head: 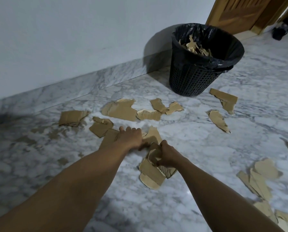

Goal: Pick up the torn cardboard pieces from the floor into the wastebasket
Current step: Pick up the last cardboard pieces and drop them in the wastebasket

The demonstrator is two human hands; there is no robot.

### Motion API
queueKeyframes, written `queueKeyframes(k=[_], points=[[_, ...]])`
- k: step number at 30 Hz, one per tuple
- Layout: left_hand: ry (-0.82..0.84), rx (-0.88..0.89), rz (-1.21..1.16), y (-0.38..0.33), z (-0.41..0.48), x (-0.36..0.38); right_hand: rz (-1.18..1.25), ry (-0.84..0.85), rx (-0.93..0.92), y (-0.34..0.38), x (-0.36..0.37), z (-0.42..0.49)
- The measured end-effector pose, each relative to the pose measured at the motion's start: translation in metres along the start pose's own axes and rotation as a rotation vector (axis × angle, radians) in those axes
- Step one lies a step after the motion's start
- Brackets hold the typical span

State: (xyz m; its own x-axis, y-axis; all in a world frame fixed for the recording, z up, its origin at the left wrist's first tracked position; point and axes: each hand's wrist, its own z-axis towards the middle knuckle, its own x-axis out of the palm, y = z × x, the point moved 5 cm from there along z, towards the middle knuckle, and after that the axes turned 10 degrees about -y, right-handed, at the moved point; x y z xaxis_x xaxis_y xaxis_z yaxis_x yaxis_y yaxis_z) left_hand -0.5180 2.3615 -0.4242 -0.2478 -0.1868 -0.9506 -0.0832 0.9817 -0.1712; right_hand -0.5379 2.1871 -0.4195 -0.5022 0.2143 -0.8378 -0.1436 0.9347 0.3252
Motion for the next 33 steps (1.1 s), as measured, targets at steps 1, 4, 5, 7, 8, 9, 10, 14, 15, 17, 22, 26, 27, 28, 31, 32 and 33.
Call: queueKeyframes(k=[1,4,5,7,8,9,10,14,15,17,22,26,27,28,31,32,33], points=[[-0.003,-0.001,-0.03,-0.001,-0.004,0.0,-0.006,0.006,-0.001,-0.001,0.002,0.0],[-0.01,-0.011,-0.189,0.001,-0.006,-0.003,-0.017,0.012,-0.012,-0.002,0.005,0.0],[-0.003,-0.032,-0.246,0.006,-0.006,-0.008,-0.01,0.016,-0.017,-0.003,0.005,0.0],[0.014,-0.13,-0.39,0.025,-0.001,-0.025,0.001,0.028,-0.014,-0.005,0.006,0.001],[0.031,-0.198,-0.443,0.036,-0.002,-0.036,0.006,0.038,-0.007,-0.006,0.006,0.002],[0.057,-0.253,-0.452,0.048,-0.005,-0.049,0.013,0.048,-0.002,-0.006,0.006,0.002],[0.092,-0.289,-0.415,0.063,-0.009,-0.055,0.012,0.058,0.001,-0.005,0.006,0.004],[0.172,-0.362,-0.16,0.099,-0.03,-0.042,-0.038,0.097,0.004,0.001,0.006,0.008],[0.176,-0.371,-0.161,0.099,-0.036,-0.032,-0.049,0.104,0.006,0.003,0.006,0.009],[0.138,-0.397,-0.133,0.09,-0.046,-0.016,-0.063,0.108,0.01,0.005,0.005,0.01],[-0.057,-0.445,-0.318,0.083,-0.041,-0.012,-0.085,0.124,0.008,0.008,0.003,0.005],[-0.053,-0.359,-0.569,0.077,-0.032,-0.04,-0.072,0.216,-0.019,0.026,-0.001,-0.003],[-0.091,-0.378,-0.641,0.082,-0.03,-0.05,-0.041,0.231,-0.045,0.037,0.0,-0.004],[-0.147,-0.401,-0.695,0.09,-0.029,-0.059,0.009,0.236,-0.069,0.05,0.001,-0.004],[-0.279,-0.49,-0.815,0.123,-0.032,-0.075,0.154,0.214,-0.094,0.099,0.014,-0.001],[-0.319,-0.538,-0.86,0.136,-0.035,-0.075,0.161,0.182,-0.089,0.113,0.019,0.004],[-0.367,-0.588,-0.91,0.148,-0.04,-0.074,0.148,0.136,-0.076,0.126,0.024,0.009]])
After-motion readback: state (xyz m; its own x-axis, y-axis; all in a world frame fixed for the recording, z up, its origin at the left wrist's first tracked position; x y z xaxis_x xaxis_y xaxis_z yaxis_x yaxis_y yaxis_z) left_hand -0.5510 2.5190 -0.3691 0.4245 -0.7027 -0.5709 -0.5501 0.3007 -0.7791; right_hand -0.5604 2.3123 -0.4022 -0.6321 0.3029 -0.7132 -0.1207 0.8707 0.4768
